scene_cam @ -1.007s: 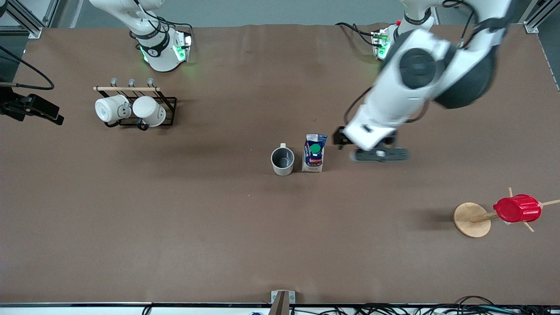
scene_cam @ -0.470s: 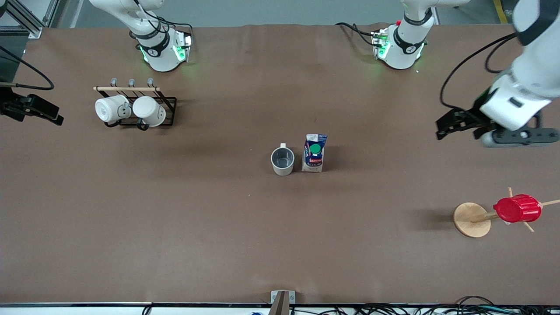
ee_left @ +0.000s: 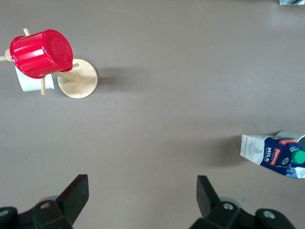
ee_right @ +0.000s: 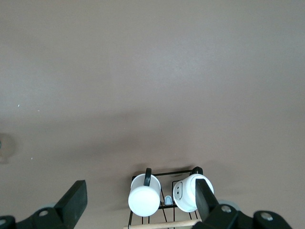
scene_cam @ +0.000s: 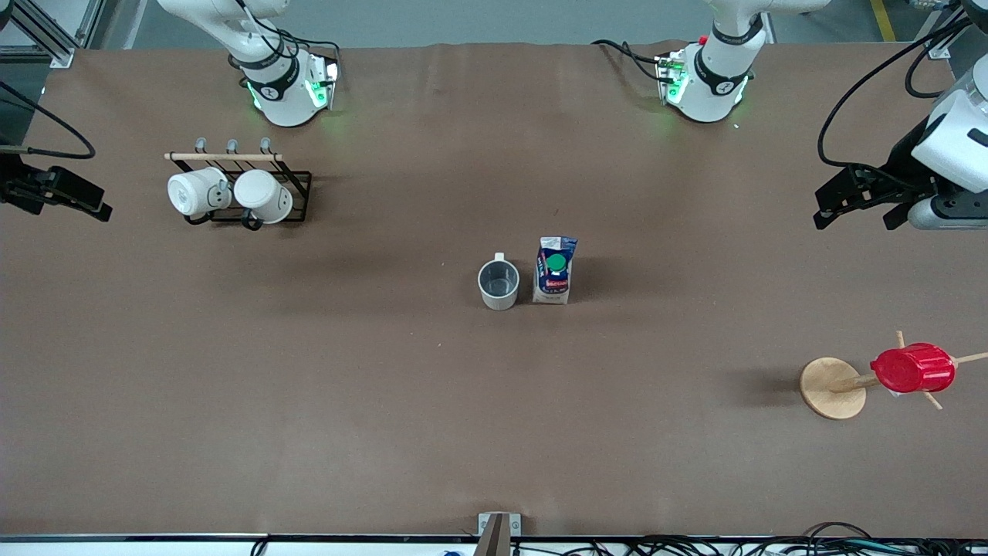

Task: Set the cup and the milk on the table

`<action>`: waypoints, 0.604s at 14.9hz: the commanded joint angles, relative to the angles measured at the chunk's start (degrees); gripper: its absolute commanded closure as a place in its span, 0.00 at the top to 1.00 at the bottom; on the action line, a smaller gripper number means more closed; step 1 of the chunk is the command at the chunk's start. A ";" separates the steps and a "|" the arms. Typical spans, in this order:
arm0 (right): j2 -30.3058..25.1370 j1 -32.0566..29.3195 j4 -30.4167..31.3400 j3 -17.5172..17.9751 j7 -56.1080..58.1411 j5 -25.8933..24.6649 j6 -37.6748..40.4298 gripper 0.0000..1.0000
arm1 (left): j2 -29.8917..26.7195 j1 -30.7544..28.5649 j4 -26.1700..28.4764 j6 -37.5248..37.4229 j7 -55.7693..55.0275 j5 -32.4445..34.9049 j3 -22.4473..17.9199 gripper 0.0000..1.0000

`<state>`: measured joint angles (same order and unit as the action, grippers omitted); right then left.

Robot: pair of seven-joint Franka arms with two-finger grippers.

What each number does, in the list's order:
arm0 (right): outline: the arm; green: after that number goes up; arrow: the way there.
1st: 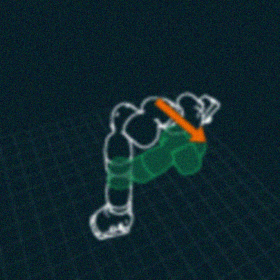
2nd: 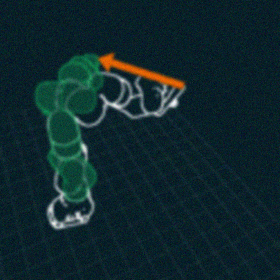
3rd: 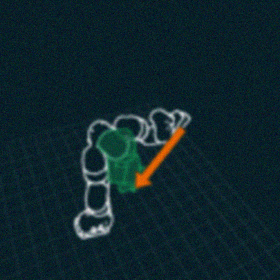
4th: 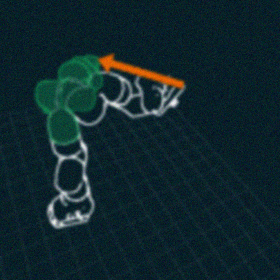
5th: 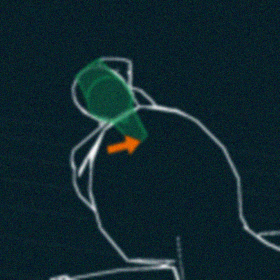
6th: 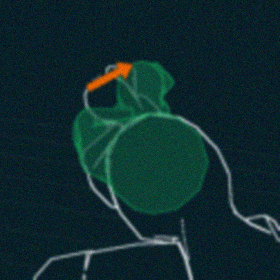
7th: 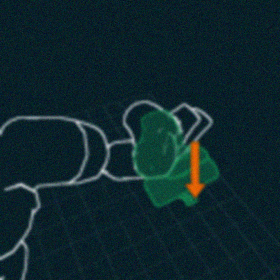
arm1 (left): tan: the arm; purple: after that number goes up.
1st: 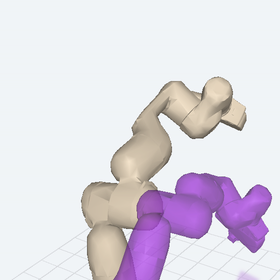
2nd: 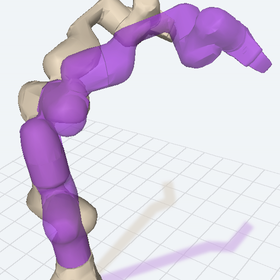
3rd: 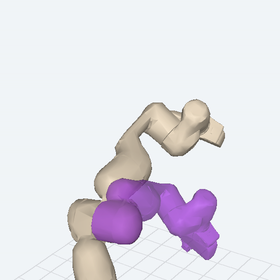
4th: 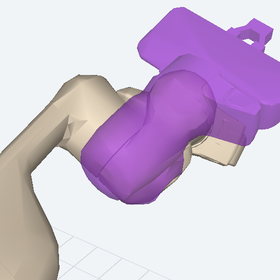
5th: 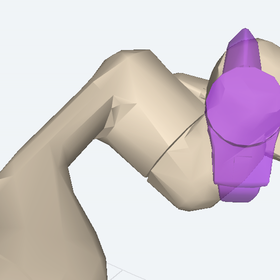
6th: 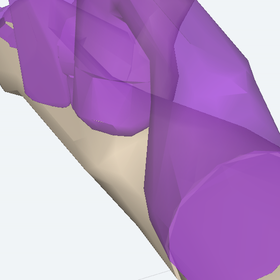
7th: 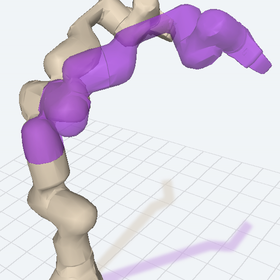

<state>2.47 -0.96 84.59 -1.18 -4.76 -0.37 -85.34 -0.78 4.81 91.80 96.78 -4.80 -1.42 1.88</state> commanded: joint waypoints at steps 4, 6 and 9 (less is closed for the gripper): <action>-1.68 -1.07 1.55 0.83 0.81 0.72 -0.09 1.00 | -2.83 0.46 0.92 -4.93 0.23 1.16 0.93 0.99; -1.68 -1.07 1.55 0.83 0.81 0.72 -0.17 1.00 | -2.91 0.38 1.01 -4.94 0.23 1.07 0.93 0.99; -1.68 -1.07 1.55 0.83 0.81 0.72 -0.09 1.00 | -3.09 0.20 1.63 -4.85 0.14 1.25 0.85 0.98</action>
<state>2.45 -0.96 84.59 -1.18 -4.72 -0.37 -85.31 -2.60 4.98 92.11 92.16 -4.69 -1.29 2.78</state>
